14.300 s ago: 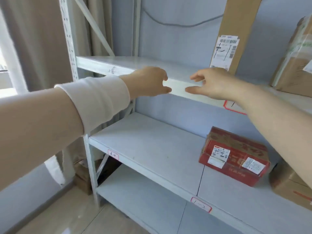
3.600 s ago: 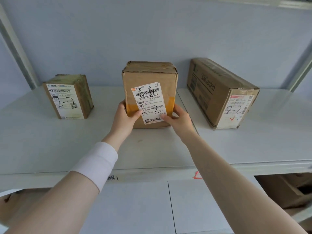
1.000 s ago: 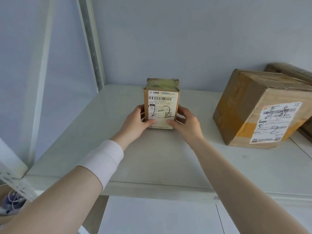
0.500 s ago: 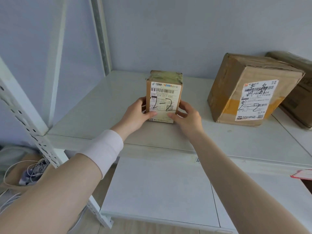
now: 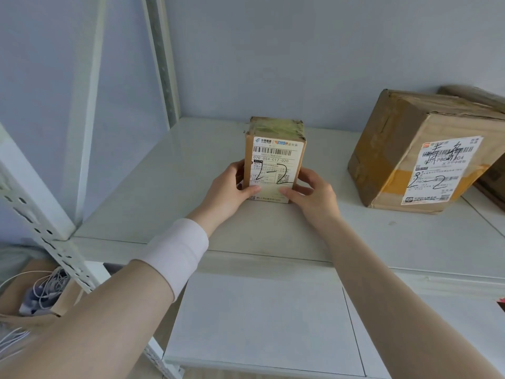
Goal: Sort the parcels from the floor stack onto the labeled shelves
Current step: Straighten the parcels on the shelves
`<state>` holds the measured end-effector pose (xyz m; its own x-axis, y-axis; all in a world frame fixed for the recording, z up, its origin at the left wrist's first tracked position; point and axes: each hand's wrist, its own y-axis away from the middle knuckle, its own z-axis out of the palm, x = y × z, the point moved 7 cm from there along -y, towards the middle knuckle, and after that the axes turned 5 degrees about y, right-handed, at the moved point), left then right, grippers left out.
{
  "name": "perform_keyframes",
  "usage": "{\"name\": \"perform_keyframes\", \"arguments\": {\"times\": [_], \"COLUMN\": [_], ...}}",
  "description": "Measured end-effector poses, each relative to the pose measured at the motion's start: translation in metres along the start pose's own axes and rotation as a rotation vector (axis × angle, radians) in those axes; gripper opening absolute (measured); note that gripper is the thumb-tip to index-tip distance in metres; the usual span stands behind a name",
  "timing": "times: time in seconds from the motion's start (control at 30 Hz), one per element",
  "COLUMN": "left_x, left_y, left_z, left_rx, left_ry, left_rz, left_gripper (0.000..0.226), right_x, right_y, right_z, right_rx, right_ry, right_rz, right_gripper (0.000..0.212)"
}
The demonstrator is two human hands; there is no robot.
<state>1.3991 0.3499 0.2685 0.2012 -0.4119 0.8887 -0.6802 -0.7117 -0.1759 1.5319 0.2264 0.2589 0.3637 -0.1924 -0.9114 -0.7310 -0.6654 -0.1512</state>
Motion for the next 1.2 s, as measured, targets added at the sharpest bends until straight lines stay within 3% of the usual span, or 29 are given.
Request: {"name": "perform_keyframes", "arguments": {"times": [0.27, 0.6, 0.77, 1.2], "left_x": [0.017, 0.104, 0.159, 0.293], "left_y": [0.016, 0.114, 0.166, 0.252], "left_z": [-0.023, -0.053, -0.048, -0.093], "left_rx": [-0.020, 0.001, 0.040, 0.148], "left_ry": [-0.385, -0.845, -0.877, -0.925], "left_rz": [0.050, 0.120, 0.169, 0.374], "left_gripper": [0.079, 0.062, 0.059, 0.056], "right_x": [-0.010, -0.086, -0.122, -0.253], "right_y": [0.029, 0.113, 0.160, 0.254], "right_z": [-0.031, -0.093, -0.124, -0.160], "right_rx": [0.055, 0.016, 0.007, 0.107], "right_ry": [0.195, 0.769, 0.910, 0.959], "right_rz": [-0.049, -0.282, -0.373, -0.537], "right_gripper": [0.072, 0.067, 0.063, 0.062]}}
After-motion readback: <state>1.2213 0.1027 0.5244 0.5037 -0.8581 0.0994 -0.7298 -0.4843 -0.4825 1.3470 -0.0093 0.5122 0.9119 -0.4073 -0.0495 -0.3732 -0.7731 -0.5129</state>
